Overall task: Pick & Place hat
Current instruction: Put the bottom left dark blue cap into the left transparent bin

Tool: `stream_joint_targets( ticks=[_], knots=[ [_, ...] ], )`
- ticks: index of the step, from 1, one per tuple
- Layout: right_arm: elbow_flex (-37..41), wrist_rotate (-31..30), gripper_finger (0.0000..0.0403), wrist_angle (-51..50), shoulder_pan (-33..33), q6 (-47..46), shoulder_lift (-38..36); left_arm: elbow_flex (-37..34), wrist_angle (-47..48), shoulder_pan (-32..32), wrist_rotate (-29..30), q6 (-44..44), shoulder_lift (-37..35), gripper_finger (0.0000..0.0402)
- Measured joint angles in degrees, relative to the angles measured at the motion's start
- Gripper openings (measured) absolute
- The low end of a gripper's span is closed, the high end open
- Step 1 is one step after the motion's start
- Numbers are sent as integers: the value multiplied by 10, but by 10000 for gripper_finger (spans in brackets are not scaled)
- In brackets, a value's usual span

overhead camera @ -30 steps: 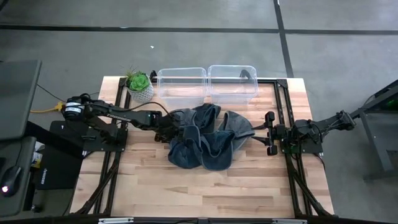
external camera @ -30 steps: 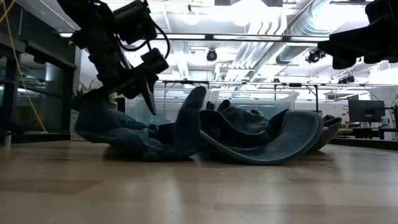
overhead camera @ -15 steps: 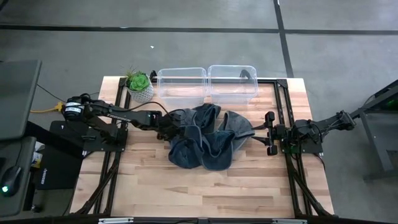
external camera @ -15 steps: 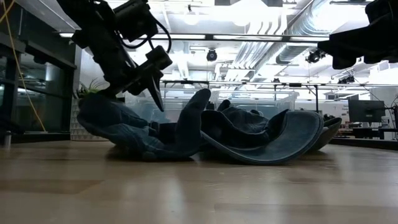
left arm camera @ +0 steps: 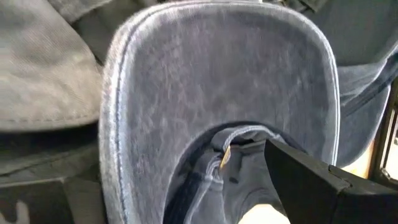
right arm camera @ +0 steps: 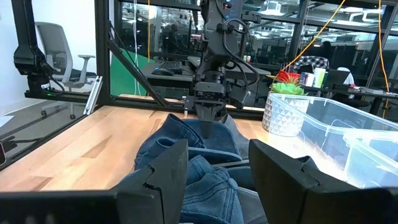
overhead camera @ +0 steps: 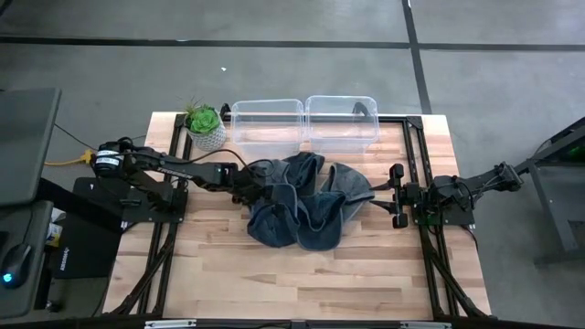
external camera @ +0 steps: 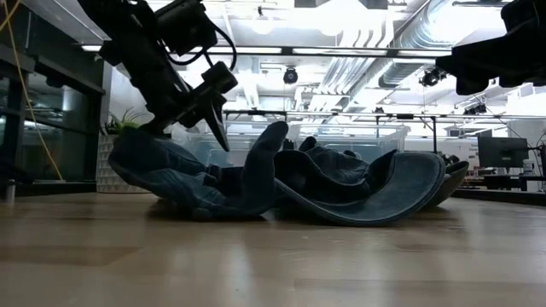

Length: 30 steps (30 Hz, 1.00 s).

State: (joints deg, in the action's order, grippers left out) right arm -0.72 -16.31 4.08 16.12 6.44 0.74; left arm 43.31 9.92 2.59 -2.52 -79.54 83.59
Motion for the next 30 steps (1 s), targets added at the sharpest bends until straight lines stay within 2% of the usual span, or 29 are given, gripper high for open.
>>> stream_joint_targets(
  ticks=[16,19,24,27,30],
  knots=[
    [0,0,165,0,0,0,0,0,2,0,-30,2,0,276],
    [0,0,165,0,0,0,0,1,-15,0,-34,-3,24,276],
    [0,0,165,0,0,0,0,2,-38,0,-76,-2,51,275],
    [0,0,165,0,0,0,0,1,-52,0,-79,-2,64,264],
    [0,0,165,0,0,0,0,1,-54,0,-79,0,65,236]
  ],
)
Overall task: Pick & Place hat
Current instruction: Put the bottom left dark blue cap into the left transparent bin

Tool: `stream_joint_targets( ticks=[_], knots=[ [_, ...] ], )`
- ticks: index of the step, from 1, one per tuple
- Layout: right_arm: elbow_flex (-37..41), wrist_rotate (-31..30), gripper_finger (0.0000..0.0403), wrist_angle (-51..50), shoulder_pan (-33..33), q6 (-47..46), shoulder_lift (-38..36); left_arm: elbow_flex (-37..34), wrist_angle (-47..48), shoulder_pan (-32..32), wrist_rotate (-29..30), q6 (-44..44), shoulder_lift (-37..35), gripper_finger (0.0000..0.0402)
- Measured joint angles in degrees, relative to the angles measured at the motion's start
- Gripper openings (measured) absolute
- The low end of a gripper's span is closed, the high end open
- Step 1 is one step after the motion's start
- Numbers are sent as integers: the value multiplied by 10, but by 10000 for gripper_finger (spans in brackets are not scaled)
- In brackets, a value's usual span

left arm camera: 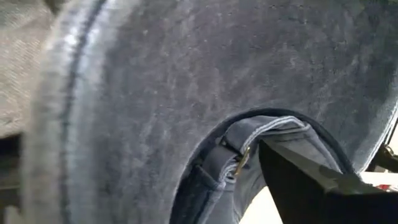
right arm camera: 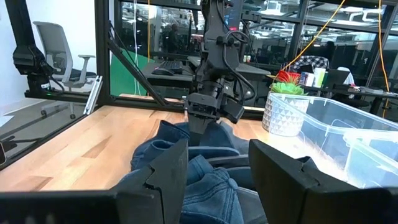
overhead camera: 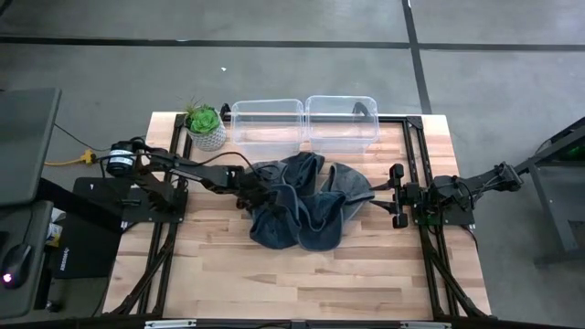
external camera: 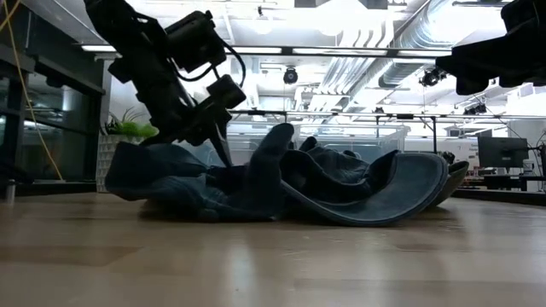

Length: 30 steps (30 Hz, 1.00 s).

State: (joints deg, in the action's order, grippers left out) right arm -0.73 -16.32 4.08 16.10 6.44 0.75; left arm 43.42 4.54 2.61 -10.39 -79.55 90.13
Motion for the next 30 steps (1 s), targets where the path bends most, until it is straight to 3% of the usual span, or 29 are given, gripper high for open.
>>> stream_joint_targets(
  ticks=[14,22,30],
  knots=[
    [0,0,165,0,0,0,0,-1,-1,0,-12,40,0,12],
    [0,0,165,0,0,0,0,-1,-8,1,-41,54,0,3],
    [0,0,165,0,0,0,0,-2,-4,0,-45,74,-57,1]
  ],
)
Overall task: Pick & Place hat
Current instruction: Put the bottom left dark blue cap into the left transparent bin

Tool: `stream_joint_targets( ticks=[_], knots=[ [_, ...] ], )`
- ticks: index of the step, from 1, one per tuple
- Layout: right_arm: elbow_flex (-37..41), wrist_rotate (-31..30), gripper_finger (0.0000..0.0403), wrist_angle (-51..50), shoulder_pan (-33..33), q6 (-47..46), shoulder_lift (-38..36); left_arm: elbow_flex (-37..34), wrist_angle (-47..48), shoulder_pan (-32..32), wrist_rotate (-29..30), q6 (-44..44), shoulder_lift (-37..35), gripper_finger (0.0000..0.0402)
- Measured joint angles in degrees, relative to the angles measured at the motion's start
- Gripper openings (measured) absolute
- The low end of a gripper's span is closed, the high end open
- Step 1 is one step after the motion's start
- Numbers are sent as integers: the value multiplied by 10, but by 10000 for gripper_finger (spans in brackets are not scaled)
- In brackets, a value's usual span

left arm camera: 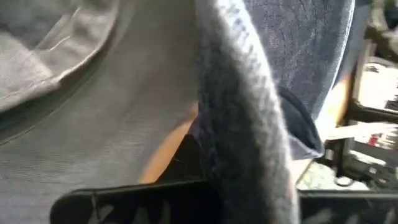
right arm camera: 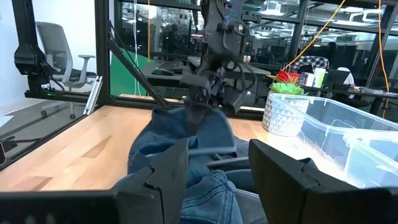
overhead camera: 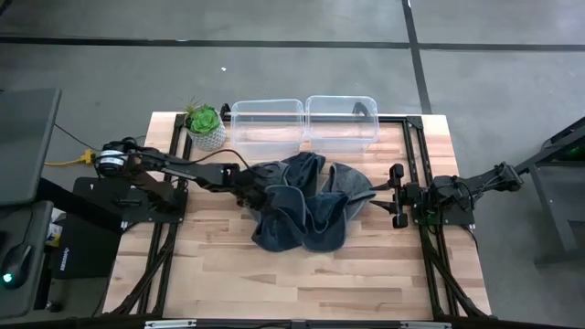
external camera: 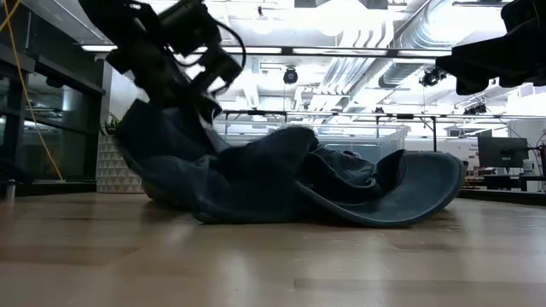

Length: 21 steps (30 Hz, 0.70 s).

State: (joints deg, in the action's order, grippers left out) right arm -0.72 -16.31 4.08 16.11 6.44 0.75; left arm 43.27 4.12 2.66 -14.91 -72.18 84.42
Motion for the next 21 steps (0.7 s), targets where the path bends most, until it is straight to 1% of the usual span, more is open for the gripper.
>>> stream_joint_targets(
  ticks=[8,15,21],
  knots=[
    [0,0,165,0,0,0,0,0,33,0,3,34,-57,0],
    [0,0,165,0,0,0,0,0,90,0,7,60,-97,0],
    [0,0,165,0,0,0,0,0,108,0,12,77,-140,0]
  ],
)
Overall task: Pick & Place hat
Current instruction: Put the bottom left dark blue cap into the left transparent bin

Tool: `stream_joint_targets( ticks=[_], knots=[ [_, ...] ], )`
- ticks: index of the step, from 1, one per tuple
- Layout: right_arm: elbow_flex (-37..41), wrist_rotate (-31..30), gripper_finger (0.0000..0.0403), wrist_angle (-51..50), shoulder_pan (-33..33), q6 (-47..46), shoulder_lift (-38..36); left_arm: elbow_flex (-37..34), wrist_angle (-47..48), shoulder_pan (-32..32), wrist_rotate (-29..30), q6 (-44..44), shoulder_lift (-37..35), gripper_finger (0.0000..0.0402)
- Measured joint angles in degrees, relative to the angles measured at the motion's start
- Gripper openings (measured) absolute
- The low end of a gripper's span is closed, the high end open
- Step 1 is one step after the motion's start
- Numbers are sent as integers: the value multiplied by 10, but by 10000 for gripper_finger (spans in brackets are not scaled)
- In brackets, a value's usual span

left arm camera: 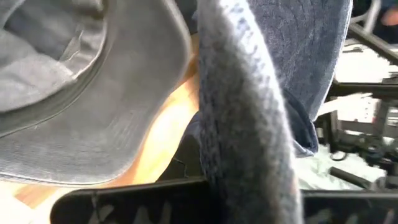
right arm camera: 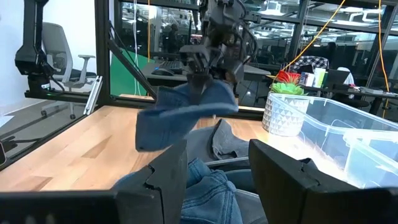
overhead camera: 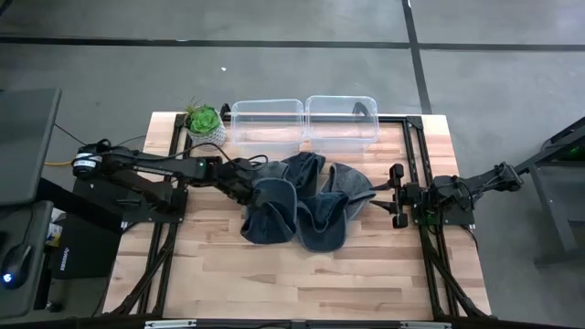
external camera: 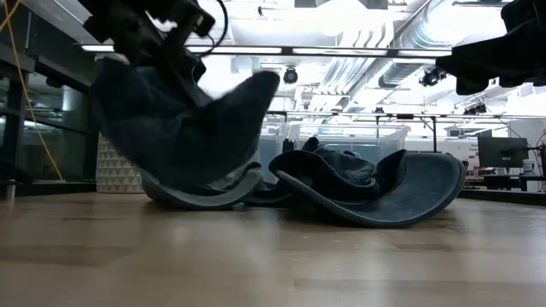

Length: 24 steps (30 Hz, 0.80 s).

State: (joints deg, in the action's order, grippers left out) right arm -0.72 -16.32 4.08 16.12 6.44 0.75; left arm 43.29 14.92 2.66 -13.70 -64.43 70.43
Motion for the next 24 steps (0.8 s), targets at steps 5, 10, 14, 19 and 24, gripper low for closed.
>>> stream_joint_targets(
  ticks=[5,10,14,19,24],
  knots=[
    [0,0,165,0,0,0,0,0,9,0,18,11,-36,0],
    [0,0,165,0,0,0,0,0,8,0,36,18,-62,0],
    [0,0,165,0,0,0,0,0,8,0,37,27,-80,0],
    [0,0,165,0,0,0,0,0,10,0,41,29,-93,0],
    [0,0,165,0,0,0,0,62,92,0,85,82,-95,0]
  ],
)
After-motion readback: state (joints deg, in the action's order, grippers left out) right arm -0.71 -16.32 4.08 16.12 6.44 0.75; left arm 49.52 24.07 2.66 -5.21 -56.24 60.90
